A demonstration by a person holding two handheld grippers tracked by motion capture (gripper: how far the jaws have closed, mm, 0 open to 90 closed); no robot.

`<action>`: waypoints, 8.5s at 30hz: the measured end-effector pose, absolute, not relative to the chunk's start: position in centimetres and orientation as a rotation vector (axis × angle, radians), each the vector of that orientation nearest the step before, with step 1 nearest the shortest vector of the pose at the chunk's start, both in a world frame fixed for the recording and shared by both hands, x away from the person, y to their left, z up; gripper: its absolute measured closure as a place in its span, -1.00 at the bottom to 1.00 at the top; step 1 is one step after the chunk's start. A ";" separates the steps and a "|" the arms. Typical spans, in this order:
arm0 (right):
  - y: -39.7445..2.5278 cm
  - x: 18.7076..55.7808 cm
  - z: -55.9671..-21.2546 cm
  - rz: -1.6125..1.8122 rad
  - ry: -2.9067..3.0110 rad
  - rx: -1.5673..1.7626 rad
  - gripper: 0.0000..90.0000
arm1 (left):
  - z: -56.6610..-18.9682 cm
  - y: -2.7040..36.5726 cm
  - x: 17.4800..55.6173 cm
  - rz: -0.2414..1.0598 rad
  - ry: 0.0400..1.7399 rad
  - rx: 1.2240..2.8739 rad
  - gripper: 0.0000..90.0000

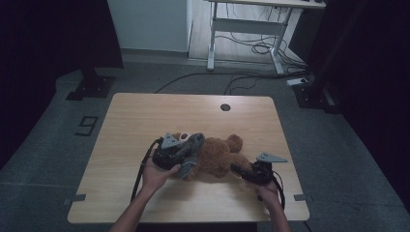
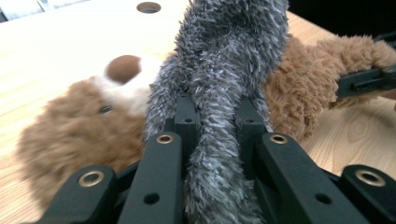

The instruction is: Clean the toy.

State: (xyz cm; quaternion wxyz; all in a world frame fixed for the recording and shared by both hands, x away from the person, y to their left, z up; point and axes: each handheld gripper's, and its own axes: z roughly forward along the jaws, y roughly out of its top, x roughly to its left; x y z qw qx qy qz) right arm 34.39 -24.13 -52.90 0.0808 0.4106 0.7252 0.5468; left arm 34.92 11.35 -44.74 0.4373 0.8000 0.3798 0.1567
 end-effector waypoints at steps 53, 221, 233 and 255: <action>-24.4 34.4 -53.5 1.605 2.189 1.235 0.28 | -41.2 10.3 36.0 0.438 0.885 2.013 0.67; -23.3 35.3 -52.2 1.564 2.060 1.165 -0.40 | -48.8 23.9 32.4 0.382 1.248 1.840 0.62; -22.8 34.2 -52.7 1.480 2.118 1.116 -0.43 | -50.4 27.9 29.9 0.423 1.341 1.891 0.59; -23.2 33.6 -52.8 1.500 2.112 1.132 -0.46 | -50.6 27.6 29.8 0.508 1.319 1.930 -0.41</action>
